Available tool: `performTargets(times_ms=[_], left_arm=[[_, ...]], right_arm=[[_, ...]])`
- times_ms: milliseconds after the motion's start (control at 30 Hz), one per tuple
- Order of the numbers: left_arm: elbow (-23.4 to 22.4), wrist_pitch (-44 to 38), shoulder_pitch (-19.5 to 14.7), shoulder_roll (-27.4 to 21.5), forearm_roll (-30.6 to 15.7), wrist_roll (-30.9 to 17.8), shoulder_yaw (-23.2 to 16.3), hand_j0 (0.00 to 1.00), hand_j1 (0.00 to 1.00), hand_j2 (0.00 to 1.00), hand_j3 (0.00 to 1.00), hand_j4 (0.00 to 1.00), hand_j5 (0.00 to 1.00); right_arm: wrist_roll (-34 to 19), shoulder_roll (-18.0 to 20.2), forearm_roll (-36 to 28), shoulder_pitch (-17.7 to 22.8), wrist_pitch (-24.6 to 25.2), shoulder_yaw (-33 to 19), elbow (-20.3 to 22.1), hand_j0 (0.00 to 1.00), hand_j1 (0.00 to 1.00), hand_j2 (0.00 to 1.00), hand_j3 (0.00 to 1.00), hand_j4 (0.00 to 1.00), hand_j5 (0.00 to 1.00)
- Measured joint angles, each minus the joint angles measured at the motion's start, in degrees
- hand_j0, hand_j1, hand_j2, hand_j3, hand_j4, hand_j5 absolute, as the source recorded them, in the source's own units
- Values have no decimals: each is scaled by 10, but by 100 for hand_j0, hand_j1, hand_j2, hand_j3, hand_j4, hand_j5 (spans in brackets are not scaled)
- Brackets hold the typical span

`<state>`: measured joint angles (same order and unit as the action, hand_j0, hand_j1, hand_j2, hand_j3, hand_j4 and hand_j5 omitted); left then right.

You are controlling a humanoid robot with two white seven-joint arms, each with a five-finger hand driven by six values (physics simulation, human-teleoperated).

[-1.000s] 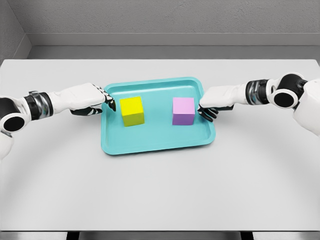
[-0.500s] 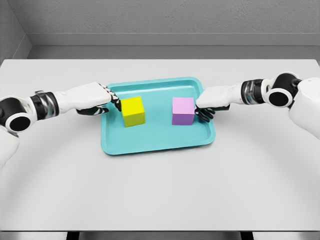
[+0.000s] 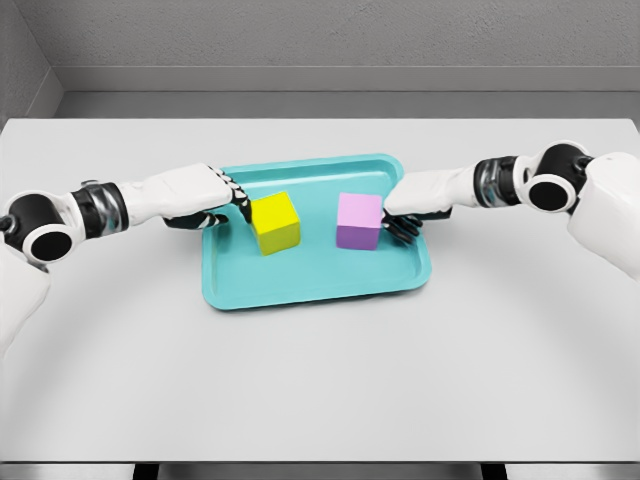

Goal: Push two cubes

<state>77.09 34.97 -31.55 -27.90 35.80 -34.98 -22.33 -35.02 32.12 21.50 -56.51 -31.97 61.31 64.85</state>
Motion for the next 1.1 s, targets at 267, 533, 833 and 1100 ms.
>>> performTargets(times_ms=[267, 533, 833, 1100], left_arm=[[-22, 2, -11, 0, 3, 0, 0, 57, 57, 57, 57, 57, 57], [-35, 0, -16, 12, 5, 0, 0, 57, 57, 57, 57, 57, 57], [-37, 2, -17, 27, 8, 0, -1, 57, 57, 57, 57, 57, 57], [-40, 2, -17, 14, 5, 0, 2, 56, 56, 56, 56, 56, 56]], right_arm=[[0, -8, 0, -3, 1, 4, -2, 10, 10, 10, 10, 10, 10], [0, -18, -1, -5, 1, 8, -8, 10, 10, 10, 10, 10, 10], [0, -21, 0, -9, 0, 9, -33, 10, 10, 10, 10, 10, 10], [0, -36, -1, -16, 0, 8, -66, 10, 10, 10, 10, 10, 10]])
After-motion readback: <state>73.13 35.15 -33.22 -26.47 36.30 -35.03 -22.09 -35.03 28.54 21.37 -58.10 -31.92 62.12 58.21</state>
